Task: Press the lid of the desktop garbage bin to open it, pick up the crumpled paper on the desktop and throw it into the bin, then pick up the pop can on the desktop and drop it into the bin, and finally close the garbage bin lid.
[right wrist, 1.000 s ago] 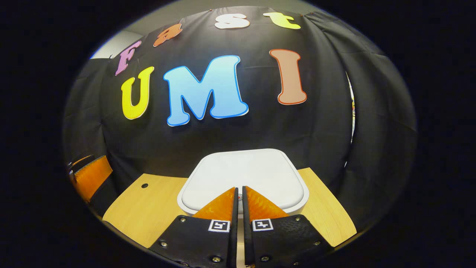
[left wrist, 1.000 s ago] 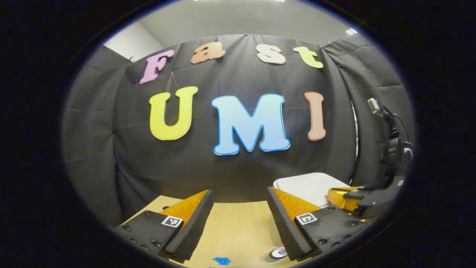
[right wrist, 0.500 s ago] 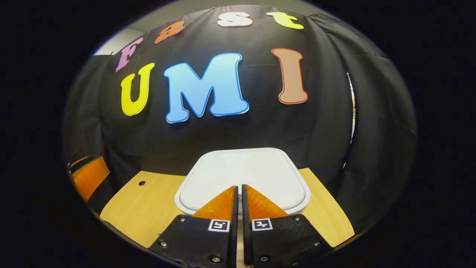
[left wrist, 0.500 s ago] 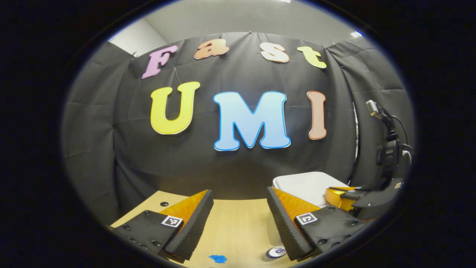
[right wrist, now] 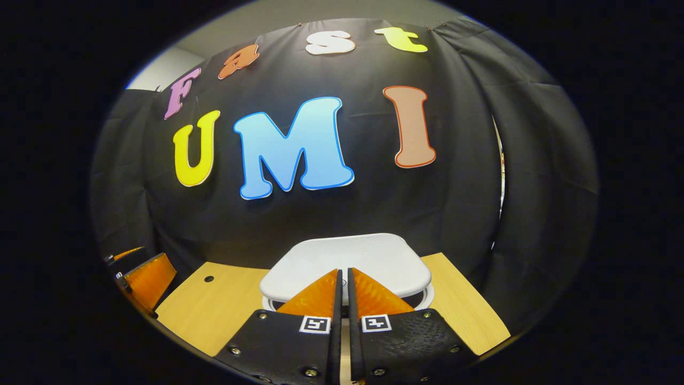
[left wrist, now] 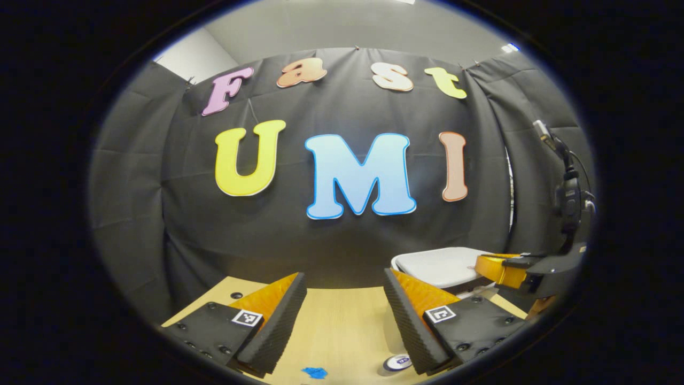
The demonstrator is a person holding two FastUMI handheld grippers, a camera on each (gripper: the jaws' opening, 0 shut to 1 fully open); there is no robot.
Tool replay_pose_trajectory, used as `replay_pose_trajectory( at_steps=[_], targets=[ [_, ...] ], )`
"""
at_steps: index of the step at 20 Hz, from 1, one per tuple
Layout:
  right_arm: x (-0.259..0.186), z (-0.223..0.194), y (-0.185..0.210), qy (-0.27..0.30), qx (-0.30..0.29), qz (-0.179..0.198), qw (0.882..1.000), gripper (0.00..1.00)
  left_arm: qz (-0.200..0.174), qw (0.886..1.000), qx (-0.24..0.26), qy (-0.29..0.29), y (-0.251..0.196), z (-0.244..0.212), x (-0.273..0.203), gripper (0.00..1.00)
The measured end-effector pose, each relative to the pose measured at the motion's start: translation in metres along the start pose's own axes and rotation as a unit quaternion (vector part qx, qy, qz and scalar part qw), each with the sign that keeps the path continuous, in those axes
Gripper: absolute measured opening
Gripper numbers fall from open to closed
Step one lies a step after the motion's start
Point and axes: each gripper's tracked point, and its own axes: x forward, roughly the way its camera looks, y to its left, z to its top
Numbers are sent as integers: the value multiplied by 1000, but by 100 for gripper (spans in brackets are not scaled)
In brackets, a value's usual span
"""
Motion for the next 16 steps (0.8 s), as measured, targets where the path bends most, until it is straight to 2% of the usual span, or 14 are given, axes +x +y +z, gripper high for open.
replay_pose_trajectory(
  at_steps=[7,12,16],
  targets=[
    [-20,27,13,-53,-34,12,998,7,2,1000,-2,1,1,-1,-3,93],
    [-21,26,17,-51,-34,20,998,7,2,1000,-1,-1,1,0,-5,97],
    [-20,25,16,-49,-31,20,998,7,6,1000,-5,3,4,-3,-5,95]
  ],
)
